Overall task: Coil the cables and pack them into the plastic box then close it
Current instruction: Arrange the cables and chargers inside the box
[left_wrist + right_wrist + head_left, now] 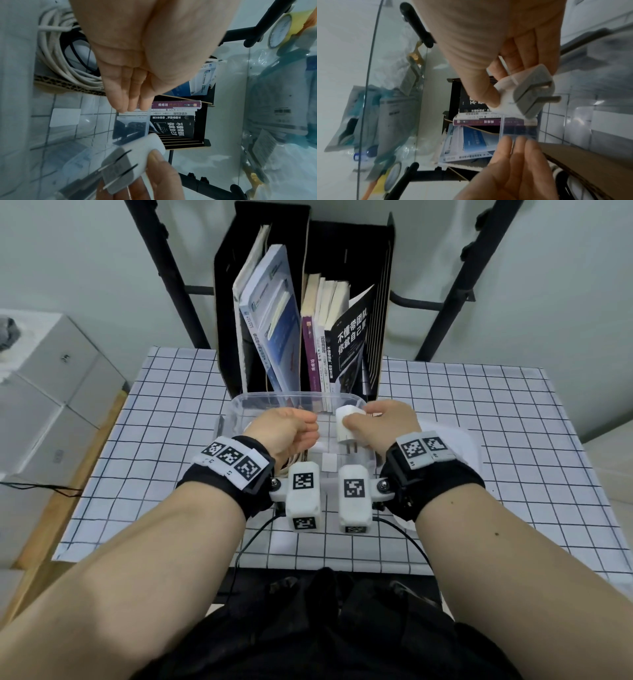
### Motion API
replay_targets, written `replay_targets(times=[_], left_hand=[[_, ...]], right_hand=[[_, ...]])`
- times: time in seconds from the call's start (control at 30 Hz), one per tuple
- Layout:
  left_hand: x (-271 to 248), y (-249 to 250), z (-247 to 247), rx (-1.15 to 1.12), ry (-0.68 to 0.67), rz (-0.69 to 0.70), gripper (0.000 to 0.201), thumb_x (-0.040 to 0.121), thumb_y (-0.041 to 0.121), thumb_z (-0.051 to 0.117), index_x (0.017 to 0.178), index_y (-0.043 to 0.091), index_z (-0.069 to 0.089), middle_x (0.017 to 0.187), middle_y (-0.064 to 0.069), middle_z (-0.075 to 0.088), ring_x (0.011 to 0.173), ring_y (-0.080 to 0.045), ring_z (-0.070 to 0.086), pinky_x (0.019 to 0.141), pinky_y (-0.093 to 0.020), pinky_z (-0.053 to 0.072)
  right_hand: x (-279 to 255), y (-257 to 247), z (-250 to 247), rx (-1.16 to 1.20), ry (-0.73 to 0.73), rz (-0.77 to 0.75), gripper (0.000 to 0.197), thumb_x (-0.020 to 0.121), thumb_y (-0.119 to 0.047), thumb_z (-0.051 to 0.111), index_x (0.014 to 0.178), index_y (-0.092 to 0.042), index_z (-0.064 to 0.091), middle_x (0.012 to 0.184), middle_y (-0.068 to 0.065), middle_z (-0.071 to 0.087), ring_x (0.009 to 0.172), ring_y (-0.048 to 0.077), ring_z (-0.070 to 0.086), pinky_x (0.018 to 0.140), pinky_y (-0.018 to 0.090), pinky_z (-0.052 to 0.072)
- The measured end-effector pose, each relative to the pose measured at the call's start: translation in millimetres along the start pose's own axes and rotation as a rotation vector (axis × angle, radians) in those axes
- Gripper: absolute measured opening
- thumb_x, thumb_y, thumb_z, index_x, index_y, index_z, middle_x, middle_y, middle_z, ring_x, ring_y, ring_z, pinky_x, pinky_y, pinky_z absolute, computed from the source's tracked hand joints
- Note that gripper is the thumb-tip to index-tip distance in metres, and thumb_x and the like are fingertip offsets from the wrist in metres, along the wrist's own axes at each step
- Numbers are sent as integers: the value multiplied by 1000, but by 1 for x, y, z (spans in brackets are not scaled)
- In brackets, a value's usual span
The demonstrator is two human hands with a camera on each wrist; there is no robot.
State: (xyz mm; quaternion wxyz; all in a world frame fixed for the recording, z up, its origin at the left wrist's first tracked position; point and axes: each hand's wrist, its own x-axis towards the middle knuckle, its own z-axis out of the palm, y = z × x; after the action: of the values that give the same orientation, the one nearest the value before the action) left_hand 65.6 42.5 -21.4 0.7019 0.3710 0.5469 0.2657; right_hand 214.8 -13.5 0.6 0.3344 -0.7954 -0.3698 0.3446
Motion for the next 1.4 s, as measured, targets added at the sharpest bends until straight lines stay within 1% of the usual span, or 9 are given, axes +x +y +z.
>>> replay_targets(times=[0.17, 0.23, 0.33, 0.77, 0.87, 1.0, 1.17, 1.27, 1.4], left_hand=[[0, 1, -12, -32, -23, -8, 24, 94, -9, 40, 109, -4, 59, 93, -15, 64, 79, -18, 64, 70, -22, 56], [1, 2, -19, -32, -17, -4, 24, 94, -8, 41, 104, -2, 61, 90, -12, 66, 77, -16, 65, 67, -21, 57], [1, 2, -27, -28, -10, 0, 24, 94, -7, 42, 91, 4, 63, 87, -11, 67, 76, -16, 66, 67, -20, 58], [13, 2, -51, -50, 31, -13, 21, 93, -7, 45, 92, 4, 63, 94, -13, 66, 84, -18, 66, 70, -20, 57], [15, 4, -56, -40, 44, -17, 21, 93, -6, 46, 92, 5, 64, 97, -14, 66, 86, -18, 66, 72, -21, 57], [18, 6, -61, -35, 49, -22, 23, 94, -6, 43, 94, 4, 63, 102, -16, 65, 88, -19, 66, 77, -24, 55], [22, 9, -67, -44, 48, -23, 22, 94, -6, 42, 95, 3, 63, 102, -16, 65, 89, -19, 66, 77, -23, 56], [25, 10, -70, -49, 45, -30, 23, 94, -6, 42, 94, 4, 63, 102, -16, 66, 89, -20, 66, 75, -22, 57], [27, 11, -70, -55, 51, -35, 23, 94, -7, 41, 95, 2, 63, 105, -18, 65, 89, -20, 66, 76, -23, 57]], right_hand=[[3, -8, 17, -41, -101, -74, 46, 78, -34, 67, 123, -26, 63, 123, -2, 62, 98, 12, 63, 86, 33, 56], [6, -10, 22, -140, -139, -102, 40, 83, -33, 63, 122, -26, 64, 128, -3, 61, 105, 13, 61, 90, 27, 49], [11, -14, 27, -286, -160, -138, 30, 89, -25, 58, 118, -18, 65, 124, 2, 63, 106, 17, 60, 80, 21, 40], [55, -9, 67, -1030, -379, -93, 33, 90, -34, 53, 114, -14, 63, 107, 5, 62, 97, 25, 61, 86, 37, 53], [59, -8, 69, -1022, -428, -100, 34, 90, -31, 57, 117, -11, 63, 114, 6, 61, 106, 29, 60, 90, 36, 49], [68, -3, 81, -1154, -460, -109, 31, 90, -38, 52, 97, -13, 69, 98, 7, 69, 92, 30, 64, 89, 48, 51], [75, -13, 85, -1076, -491, -45, 34, 88, -26, 61, 118, -11, 64, 119, 10, 62, 110, 34, 59, 88, 34, 45], [89, -7, 97, -1267, -514, -21, 29, 93, -27, 48, 108, -14, 69, 109, 8, 68, 97, 31, 63, 93, 51, 49], [120, 13, 110, -1276, -543, 13, 33, 90, -26, 45, 114, -13, 64, 119, 10, 63, 100, 31, 61, 93, 50, 50]])
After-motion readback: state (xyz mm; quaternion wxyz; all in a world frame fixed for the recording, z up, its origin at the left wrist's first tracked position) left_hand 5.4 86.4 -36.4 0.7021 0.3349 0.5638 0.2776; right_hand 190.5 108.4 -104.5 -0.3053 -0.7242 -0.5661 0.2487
